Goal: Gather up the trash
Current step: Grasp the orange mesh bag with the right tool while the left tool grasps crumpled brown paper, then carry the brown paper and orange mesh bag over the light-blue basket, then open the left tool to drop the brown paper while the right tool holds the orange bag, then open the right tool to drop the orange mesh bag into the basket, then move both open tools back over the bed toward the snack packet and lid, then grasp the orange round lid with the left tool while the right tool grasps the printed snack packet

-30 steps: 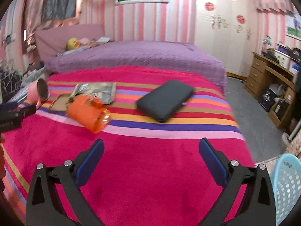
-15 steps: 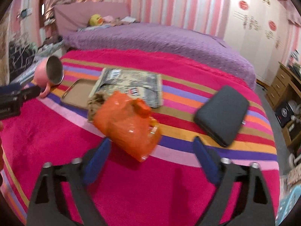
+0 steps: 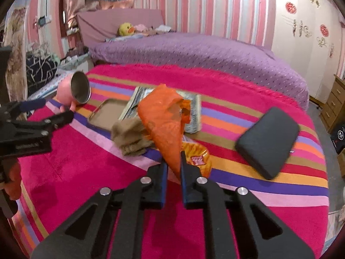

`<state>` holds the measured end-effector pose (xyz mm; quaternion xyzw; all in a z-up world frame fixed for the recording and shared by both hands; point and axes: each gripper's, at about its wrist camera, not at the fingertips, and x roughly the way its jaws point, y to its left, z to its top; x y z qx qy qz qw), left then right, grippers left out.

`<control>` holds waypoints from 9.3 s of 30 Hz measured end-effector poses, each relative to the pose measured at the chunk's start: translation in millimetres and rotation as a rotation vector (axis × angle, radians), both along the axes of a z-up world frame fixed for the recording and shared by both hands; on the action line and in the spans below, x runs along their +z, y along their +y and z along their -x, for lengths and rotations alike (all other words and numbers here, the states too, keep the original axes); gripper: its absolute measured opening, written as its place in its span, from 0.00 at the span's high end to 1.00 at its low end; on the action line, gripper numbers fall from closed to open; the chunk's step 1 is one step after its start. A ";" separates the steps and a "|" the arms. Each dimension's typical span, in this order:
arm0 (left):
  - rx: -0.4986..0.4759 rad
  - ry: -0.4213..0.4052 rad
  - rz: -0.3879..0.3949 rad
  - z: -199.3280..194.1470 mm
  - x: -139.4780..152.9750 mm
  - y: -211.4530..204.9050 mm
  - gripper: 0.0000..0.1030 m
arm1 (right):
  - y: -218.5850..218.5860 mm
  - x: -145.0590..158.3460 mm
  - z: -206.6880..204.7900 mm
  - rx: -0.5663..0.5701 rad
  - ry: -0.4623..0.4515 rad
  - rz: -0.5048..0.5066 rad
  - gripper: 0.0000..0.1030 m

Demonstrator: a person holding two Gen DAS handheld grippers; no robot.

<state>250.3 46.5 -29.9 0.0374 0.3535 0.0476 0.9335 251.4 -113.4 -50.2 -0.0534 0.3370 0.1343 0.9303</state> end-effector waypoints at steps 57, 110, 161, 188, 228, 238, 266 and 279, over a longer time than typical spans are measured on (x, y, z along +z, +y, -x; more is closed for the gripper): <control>-0.196 -0.067 0.060 75.3 33.8 -125.2 0.66 | -187.1 39.6 123.7 -0.280 -0.159 -0.114 0.91; -0.630 0.067 0.084 186.8 -13.1 -513.1 0.28 | -449.8 16.8 266.5 -0.587 -0.202 -0.078 0.91; -0.253 -0.098 0.035 106.0 50.9 -222.0 0.06 | -315.4 48.7 155.0 -0.613 -0.201 -0.114 0.05; 0.011 0.107 0.119 -24.2 -24.2 -61.1 0.09 | -180.0 3.5 42.1 -0.457 -0.023 -0.034 0.05; -0.127 0.160 0.172 -65.3 -29.3 -74.9 0.62 | -162.0 6.2 12.5 -0.422 -0.032 -0.018 0.05; -0.157 0.097 0.111 -34.9 -3.9 -29.7 0.62 | -92.6 20.5 -11.7 -0.273 -0.057 -0.060 0.05; 0.004 0.024 0.208 -28.1 15.7 58.0 0.62 | 38.6 -1.5 -87.9 0.067 0.030 0.083 0.92; -0.032 0.015 0.156 -4.9 21.2 10.1 0.62 | -30.8 44.6 -20.6 -0.013 -0.100 -0.015 0.97</control>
